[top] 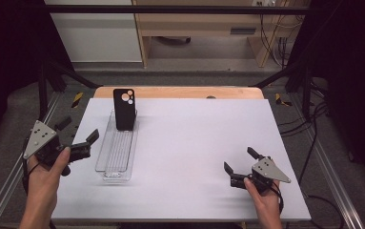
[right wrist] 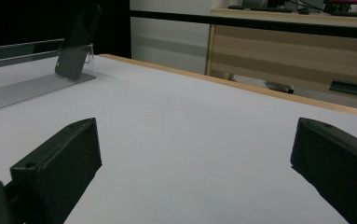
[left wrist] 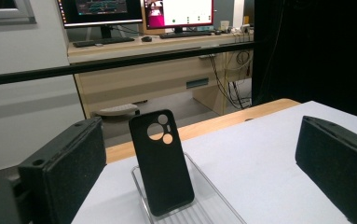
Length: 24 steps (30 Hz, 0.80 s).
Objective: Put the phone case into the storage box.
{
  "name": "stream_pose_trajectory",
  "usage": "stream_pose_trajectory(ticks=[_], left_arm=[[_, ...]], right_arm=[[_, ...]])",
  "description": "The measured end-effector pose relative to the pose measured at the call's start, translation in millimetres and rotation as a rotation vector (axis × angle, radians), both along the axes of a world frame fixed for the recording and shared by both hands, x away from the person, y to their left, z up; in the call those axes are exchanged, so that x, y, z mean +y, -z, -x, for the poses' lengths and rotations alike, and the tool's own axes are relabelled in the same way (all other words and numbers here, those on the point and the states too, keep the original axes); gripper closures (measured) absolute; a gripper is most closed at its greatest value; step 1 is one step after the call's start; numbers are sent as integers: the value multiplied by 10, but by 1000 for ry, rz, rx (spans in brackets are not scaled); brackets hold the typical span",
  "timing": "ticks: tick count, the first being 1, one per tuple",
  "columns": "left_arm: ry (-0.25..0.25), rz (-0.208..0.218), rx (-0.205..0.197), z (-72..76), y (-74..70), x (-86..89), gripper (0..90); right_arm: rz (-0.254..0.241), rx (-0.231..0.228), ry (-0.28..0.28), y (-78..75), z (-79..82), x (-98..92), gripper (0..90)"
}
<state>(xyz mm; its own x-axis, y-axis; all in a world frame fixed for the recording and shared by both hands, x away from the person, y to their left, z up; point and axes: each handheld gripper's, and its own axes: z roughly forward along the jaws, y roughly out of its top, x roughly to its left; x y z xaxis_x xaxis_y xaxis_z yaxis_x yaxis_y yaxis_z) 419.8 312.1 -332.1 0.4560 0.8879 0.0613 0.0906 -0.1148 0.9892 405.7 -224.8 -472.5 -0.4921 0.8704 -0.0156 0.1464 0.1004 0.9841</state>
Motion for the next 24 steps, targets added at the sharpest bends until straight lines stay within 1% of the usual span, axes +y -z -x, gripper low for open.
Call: stream_pose_trajectory(ticks=[3,6,8,10,13,15,19,20,22,24], left_arm=[[1,13,-5,48,28,37,13],[2,1,-8,91,46,59,13],[4,2,-13,120,50,63,13],[8,-1,-20,152,48,75,12],[14,14,-36,199,49,80,12],[13,9,-42,225,55,84,12],[2,15,-64,271,80,103,12],[0,24,-67,281,92,109,12],[10,25,-50,306,125,123,11],[10,20,-55,331,160,119,11]], right_arm=[[1,-2,3,-5,2,-8,19],[2,-1,1,-4,2,-5,19],[2,0,0,-3,2,0,19],[3,-2,0,-6,3,0,19],[3,-1,0,-6,3,-1,19],[4,0,1,-5,3,-2,19],[11,1,-2,-1,1,6,19],[11,1,-4,2,0,11,19],[10,2,-6,3,-1,17,19],[5,2,-4,3,-1,14,18]])
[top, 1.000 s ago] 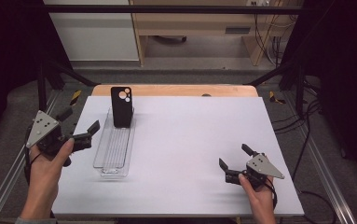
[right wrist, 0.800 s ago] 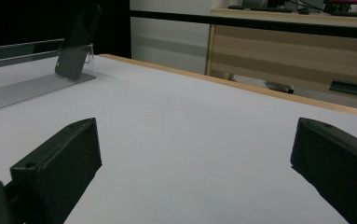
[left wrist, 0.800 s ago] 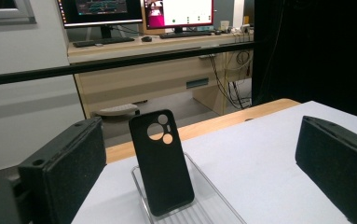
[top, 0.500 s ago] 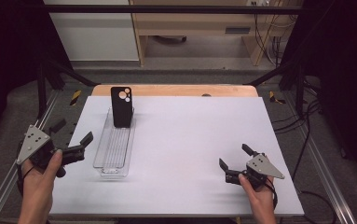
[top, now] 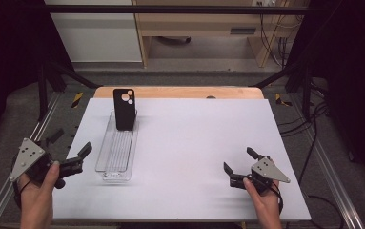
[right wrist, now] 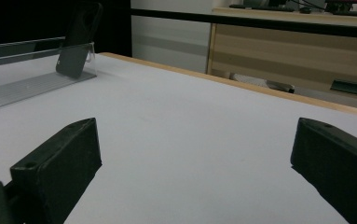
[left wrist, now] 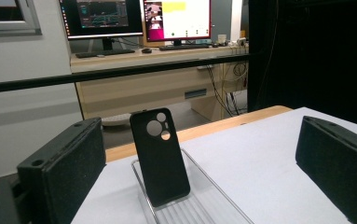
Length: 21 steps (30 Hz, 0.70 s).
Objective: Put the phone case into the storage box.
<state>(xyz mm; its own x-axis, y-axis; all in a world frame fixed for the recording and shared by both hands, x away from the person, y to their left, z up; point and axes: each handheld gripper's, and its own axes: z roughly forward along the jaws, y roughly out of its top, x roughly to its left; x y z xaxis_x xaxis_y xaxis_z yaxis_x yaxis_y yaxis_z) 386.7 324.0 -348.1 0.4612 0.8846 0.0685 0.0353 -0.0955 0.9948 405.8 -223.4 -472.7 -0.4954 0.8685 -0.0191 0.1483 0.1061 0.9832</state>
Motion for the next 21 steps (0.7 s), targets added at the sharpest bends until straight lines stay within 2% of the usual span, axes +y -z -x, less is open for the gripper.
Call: stream_pose_trajectory(ticks=[7,10,19,21], left_arm=[[8,4,-34,95,76,-22,10],[-6,-4,-39,125,118,-21,10],[3,16,-29,184,319,-8,11],[18,7,-30,200,357,-16,11]], right_arm=[[4,0,5,-6,7,-7,18],[9,1,1,-5,5,2,18],[14,5,-7,11,1,24,19],[18,4,-8,9,4,29,19]])
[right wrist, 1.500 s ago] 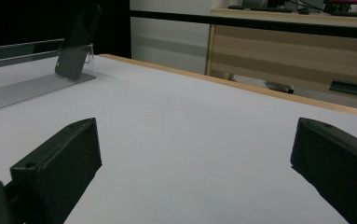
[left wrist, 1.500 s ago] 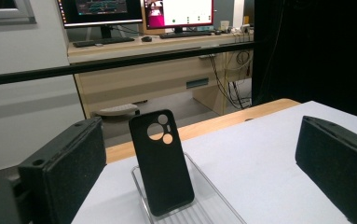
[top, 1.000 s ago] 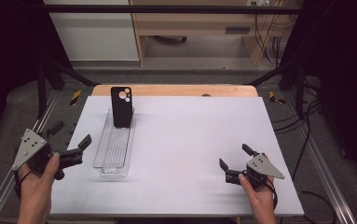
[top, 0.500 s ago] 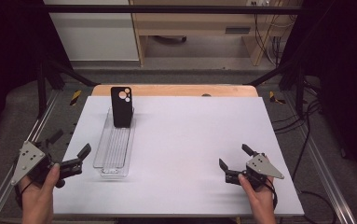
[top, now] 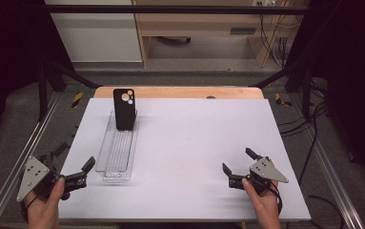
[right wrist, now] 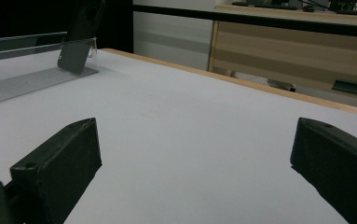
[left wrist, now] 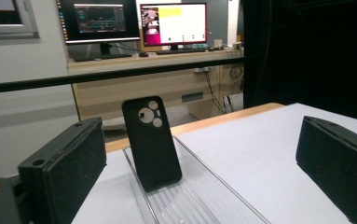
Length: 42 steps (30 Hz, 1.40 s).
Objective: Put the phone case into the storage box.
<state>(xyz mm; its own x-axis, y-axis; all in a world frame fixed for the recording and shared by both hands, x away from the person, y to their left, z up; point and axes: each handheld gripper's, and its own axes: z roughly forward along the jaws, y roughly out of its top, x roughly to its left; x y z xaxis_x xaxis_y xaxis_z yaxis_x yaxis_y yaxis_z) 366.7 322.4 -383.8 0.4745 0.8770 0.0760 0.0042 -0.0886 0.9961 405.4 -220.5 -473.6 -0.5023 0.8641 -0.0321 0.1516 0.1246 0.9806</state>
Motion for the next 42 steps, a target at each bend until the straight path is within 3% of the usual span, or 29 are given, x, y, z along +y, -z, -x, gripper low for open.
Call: stream_pose_trajectory(ticks=[18,24,33,38,42], left_arm=[[52,-13,3,-18,237,-21,11],[76,-41,8,-75,308,-55,12],[151,-4,9,-116,469,-133,8],[147,-4,12,-120,501,-141,7],[135,-10,44,-152,579,-125,7]], right_arm=[[-1,0,19,-2,10,-36,19],[4,-1,18,-3,6,-46,19],[10,-2,13,-6,5,-37,19],[19,-7,10,-15,6,-39,19],[19,-10,13,-17,7,-50,19]])
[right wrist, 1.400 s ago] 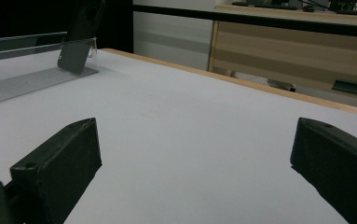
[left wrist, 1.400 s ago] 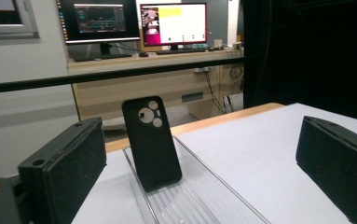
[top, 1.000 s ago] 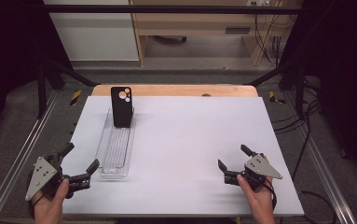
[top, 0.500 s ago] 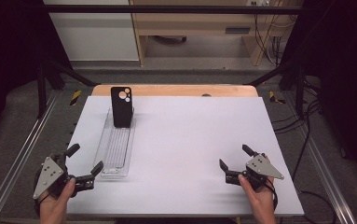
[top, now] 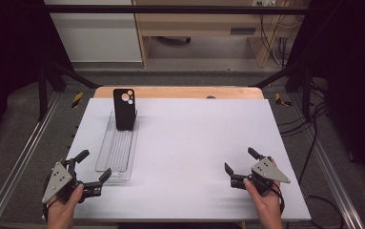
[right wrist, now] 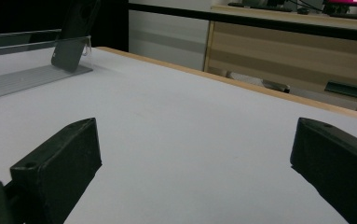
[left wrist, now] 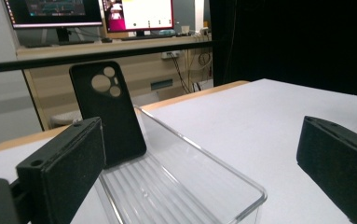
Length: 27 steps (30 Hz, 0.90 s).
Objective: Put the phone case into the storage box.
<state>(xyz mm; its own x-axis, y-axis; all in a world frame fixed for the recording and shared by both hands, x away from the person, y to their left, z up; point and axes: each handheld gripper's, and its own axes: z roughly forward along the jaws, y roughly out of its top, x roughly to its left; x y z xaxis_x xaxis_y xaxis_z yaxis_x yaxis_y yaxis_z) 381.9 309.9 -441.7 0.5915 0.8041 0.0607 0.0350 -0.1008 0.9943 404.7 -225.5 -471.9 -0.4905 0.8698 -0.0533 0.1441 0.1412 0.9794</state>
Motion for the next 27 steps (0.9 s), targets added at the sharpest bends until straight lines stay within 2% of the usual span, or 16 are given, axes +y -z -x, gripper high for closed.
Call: stream_pose_trajectory(ticks=[9,18,27], left_arm=[[0,-10,15,-18,109,36,7],[7,-11,37,-5,164,32,7],[-4,2,26,18,175,35,7]], right_arm=[[-5,-8,-2,-15,10,-47,19],[13,-18,-18,-25,76,-169,19],[-15,-50,-40,-38,173,-288,19]])
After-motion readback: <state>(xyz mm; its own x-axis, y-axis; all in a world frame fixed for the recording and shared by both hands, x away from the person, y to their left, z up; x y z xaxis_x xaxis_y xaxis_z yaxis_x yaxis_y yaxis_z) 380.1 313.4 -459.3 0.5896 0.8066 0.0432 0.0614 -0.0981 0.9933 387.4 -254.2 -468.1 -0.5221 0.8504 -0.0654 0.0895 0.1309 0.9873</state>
